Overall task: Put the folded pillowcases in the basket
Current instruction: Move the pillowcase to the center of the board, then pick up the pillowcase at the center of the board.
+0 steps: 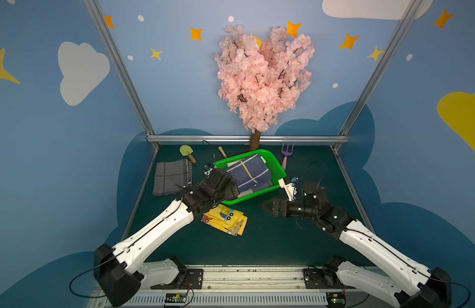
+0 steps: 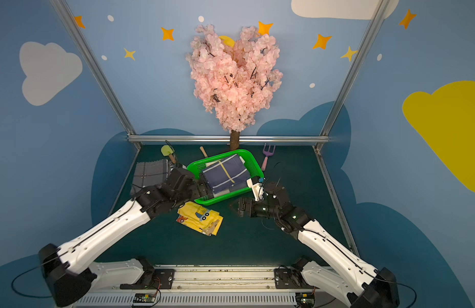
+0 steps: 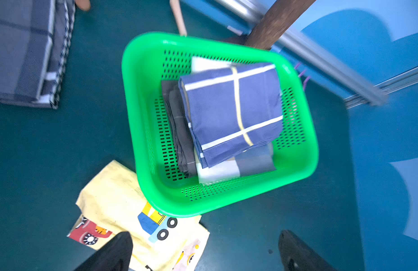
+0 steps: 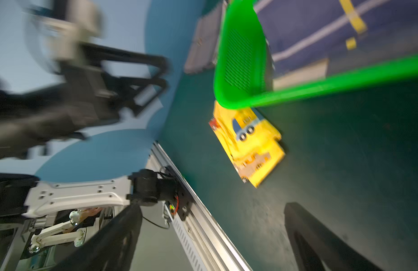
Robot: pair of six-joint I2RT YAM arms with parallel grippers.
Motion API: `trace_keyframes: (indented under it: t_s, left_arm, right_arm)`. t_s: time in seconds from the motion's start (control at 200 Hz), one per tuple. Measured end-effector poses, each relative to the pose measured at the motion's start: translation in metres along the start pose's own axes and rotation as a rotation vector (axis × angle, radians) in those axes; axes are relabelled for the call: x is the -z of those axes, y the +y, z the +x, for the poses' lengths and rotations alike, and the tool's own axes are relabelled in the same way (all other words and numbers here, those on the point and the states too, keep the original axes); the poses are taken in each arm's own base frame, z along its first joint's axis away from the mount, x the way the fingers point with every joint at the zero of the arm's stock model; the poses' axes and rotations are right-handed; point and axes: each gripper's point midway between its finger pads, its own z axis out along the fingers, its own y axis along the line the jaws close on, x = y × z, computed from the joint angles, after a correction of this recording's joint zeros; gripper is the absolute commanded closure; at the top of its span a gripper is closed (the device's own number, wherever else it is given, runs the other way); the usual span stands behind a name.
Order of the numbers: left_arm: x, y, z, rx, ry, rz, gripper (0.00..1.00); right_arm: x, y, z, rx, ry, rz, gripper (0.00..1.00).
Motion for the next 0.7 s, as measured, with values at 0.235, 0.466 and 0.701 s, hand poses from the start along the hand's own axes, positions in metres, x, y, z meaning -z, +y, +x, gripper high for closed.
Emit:
trace_keyframes:
  t_s: [0.235, 0.466, 0.701]
  left_arm:
    - [-0.036, 0.088, 0.032, 0.041, 0.191, -0.130, 0.00]
    - [-0.090, 0.150, 0.088, 0.108, 0.474, -0.255, 0.00]
    - [-0.105, 0.158, 0.075, 0.173, 0.444, -0.173, 0.00]
  right_arm:
    - [-0.034, -0.032, 0.038, -0.193, 0.184, 0.027, 0.01]
    - [-0.088, -0.037, 0.050, -0.233, 0.325, 0.025, 0.01]
    - [-0.131, -0.041, 0.055, -0.227, 0.373, 0.034, 0.01]
